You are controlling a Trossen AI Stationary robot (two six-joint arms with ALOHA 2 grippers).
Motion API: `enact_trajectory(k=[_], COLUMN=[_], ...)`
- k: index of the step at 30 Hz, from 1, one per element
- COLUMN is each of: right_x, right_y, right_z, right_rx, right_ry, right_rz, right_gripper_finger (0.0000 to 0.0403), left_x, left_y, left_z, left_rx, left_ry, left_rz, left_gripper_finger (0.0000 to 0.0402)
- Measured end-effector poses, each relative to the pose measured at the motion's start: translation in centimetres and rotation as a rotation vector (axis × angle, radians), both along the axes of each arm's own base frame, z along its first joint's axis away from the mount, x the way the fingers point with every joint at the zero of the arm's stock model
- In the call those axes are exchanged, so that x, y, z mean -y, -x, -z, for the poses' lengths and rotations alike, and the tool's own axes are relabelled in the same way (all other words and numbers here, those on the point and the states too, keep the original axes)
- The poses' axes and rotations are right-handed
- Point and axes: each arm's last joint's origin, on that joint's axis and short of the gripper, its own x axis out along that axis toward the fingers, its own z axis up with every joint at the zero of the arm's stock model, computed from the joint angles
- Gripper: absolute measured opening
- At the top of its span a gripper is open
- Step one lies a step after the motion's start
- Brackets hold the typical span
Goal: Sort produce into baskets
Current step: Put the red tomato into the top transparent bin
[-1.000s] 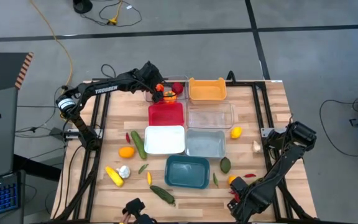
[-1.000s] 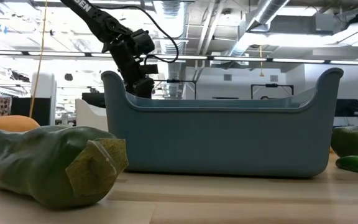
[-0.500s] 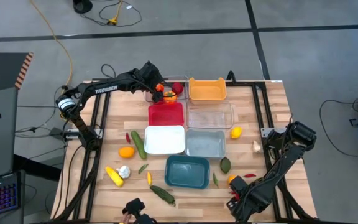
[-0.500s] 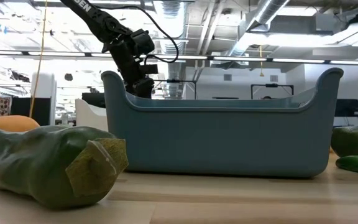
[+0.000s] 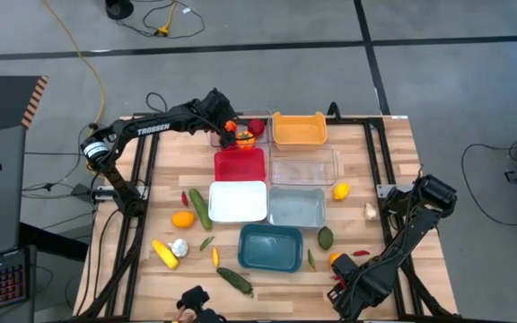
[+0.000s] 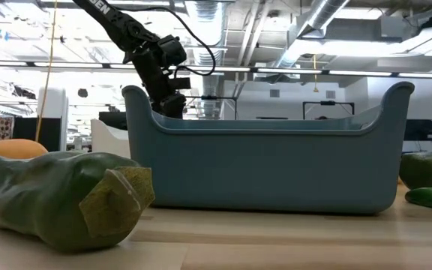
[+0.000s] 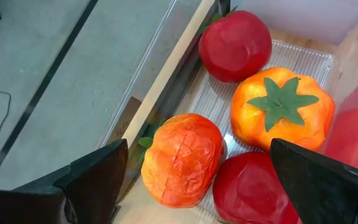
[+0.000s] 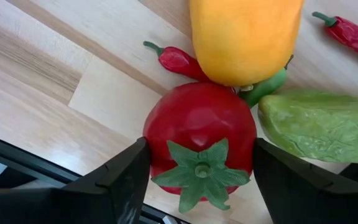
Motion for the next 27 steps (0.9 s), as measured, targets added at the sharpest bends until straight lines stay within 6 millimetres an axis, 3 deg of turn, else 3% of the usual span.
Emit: enact_trajectory(k=[6, 14, 21, 27], right_x=[-0.1, 0.3, 2.3, 5.8], right_y=[-0.1, -1.2, -3.3, -6.1], right_z=[-0.2, -2.0, -4.4, -7.0], right_rx=[0.001, 0.01, 0.035, 0.073], right_ry=[-0.001, 0.001, 0.08, 0.211], right_rz=[0.0, -0.03, -0.113, -0.246], right_gripper_finger=[0.0286, 0.0286, 0.0286, 0.0286], left_x=[0.0, 0.0, 0.2, 0.8], left_y=[0.0, -0.1, -0.8, -1.5], left_z=[0.0, -0.4, -4.1, -8.4], left_rx=[0.0, -0.009, -0.03, -0.021], left_ry=[-0.001, -0.004, -0.008, -0.027], left_rz=[0.001, 0.011, 0.048, 0.095], left_gripper_finger=[0.0379, 0.0379, 0.0379, 0.0379])
